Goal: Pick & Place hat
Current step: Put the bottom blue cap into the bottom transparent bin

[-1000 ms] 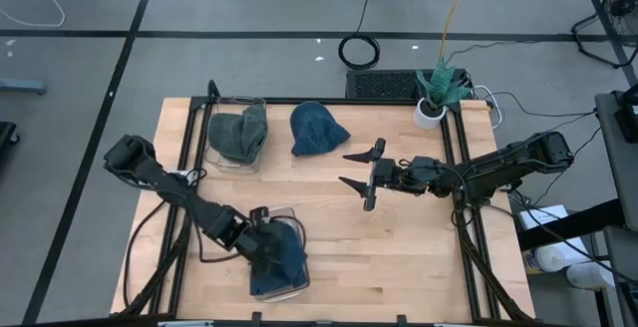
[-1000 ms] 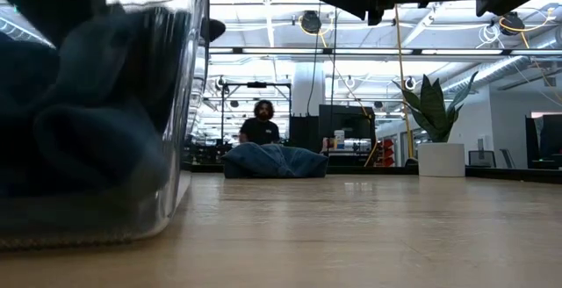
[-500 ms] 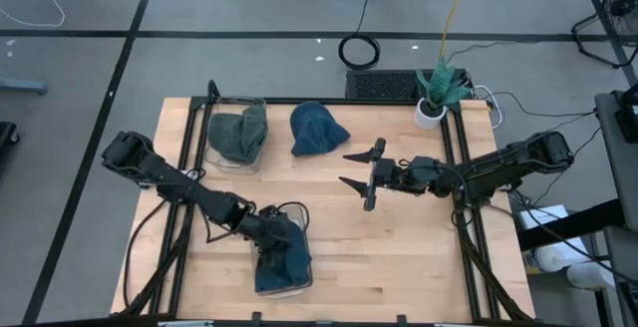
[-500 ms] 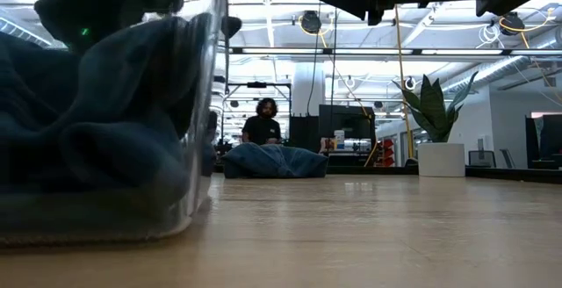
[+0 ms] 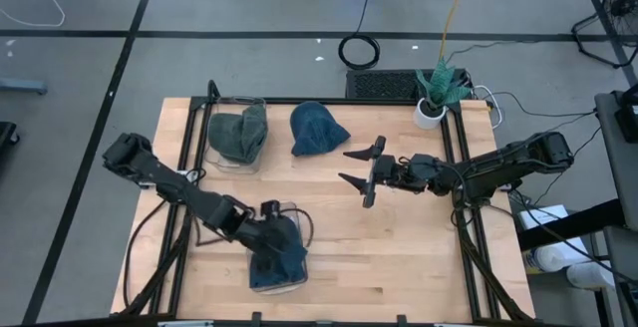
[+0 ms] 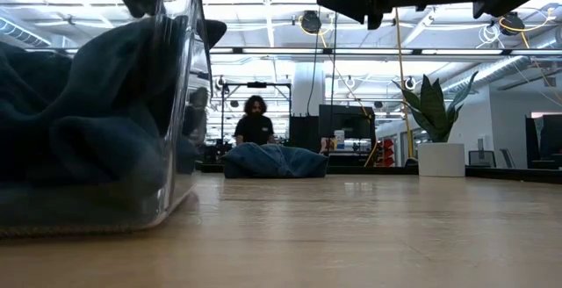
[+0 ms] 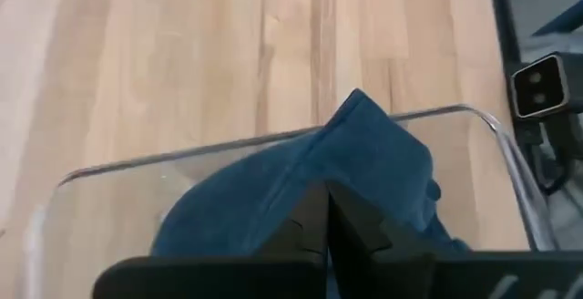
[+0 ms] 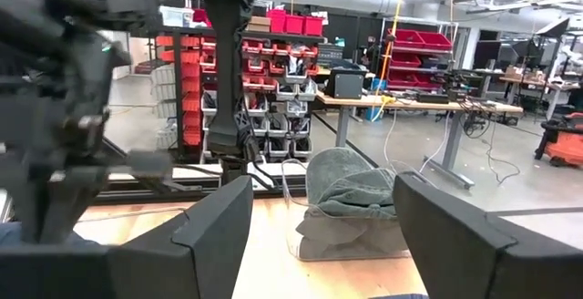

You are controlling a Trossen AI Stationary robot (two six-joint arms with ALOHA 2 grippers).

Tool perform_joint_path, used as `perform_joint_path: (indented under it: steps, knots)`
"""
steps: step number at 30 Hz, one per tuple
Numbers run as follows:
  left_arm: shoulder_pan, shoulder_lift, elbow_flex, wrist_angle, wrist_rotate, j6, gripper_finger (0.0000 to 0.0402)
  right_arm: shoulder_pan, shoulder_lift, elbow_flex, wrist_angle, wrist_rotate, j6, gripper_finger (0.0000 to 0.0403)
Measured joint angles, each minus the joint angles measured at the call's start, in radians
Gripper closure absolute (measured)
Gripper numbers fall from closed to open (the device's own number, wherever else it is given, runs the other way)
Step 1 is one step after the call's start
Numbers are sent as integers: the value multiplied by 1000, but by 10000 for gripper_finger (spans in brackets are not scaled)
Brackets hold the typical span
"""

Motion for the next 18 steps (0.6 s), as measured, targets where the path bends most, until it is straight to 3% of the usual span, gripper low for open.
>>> perform_joint_path:
  steps: [11, 18]
  knots:
    - [46, 252, 53, 69, 235, 47, 400, -2, 0, 0, -3, -1, 1, 149]
    - [106, 315, 56, 51, 310, -12, 394, -2, 0, 0, -3, -1, -1, 149]
